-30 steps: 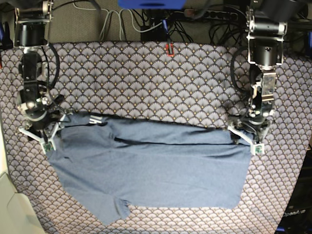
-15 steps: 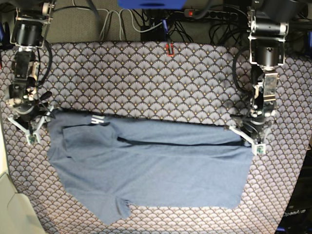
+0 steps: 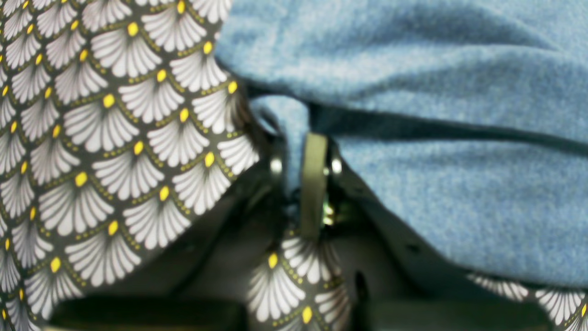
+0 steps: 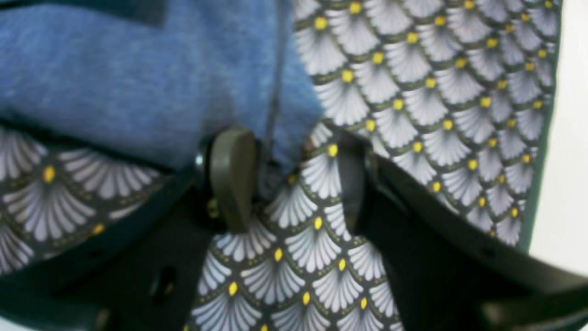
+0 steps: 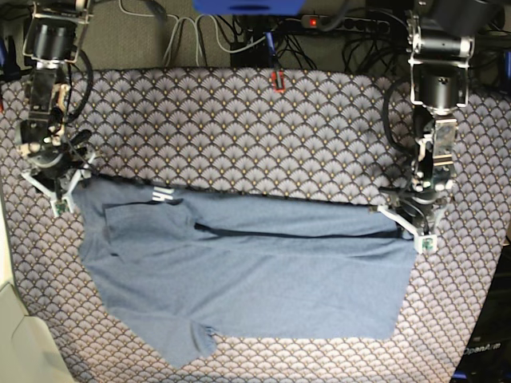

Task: Fold the T-shirt properly
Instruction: 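Lower the folded edge onto the shirt body with both grippers, then drag the folded edge back toward the collar with both grippers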

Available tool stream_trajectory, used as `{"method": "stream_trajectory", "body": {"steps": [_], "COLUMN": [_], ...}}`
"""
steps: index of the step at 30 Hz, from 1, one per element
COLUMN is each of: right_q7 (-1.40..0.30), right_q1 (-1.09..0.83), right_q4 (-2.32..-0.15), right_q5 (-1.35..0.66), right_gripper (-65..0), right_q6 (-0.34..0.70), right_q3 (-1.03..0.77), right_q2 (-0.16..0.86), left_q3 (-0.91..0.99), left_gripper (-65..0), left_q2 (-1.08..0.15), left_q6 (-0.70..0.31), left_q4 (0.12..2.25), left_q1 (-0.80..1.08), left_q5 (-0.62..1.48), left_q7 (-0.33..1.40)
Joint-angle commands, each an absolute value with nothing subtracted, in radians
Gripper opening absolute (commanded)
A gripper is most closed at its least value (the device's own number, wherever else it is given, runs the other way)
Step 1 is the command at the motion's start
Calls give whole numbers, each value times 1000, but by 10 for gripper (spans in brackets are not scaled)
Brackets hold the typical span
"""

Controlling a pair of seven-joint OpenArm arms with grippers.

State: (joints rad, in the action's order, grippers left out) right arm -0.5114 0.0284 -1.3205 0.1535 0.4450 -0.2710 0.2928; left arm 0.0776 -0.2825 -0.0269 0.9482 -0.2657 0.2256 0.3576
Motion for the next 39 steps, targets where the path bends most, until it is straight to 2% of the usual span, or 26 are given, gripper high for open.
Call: {"method": "stream_trajectory", "body": {"steps": [1,9,14,18,21,26,27,32,39], "right_q7": [-498,-498,-498,-499,-499,-493,-492,-492,-498], "right_q1": [36,35,35,35,35,47,53,59,-7], "right_q4": [-1342,-1340,-1339,-1339,-1337,-1262,-1247,-1241,-1399], "right_q5": [151,150,151,151,151,151,151,151,151], "right_gripper": [-343,-343,-344,-355,-423,-632,-650,-650,-650], "right_q6": [446,447,573,579,579,579,579,579,581], "right_q3": [-274,-271,-271,-271,-271,-271,-271,-275,-277], "right_q2": [309,292,271,262,260,265,265,268,268], "left_q3": [84,82,81,82,82,81,81,74,79], "left_gripper": [-647,-647,-647,-647,-647,-647,-647,-647,-647], "left_q2": [-298,-297,-295,-295,-295,-295,-295,-295,-302], "left_q6": [-10,-10,-10,-10,-10,-10,-10,-10,-12], "left_q4": [957,967,967,969,969,969,969,969,1069], "left_q1": [-283,-271,-266,-254,-252,-252,-252,-251,-173], "left_q5": [213,213,213,213,213,213,213,213,213], "left_q7": [355,358,360,360,360,360,360,361,361]}}
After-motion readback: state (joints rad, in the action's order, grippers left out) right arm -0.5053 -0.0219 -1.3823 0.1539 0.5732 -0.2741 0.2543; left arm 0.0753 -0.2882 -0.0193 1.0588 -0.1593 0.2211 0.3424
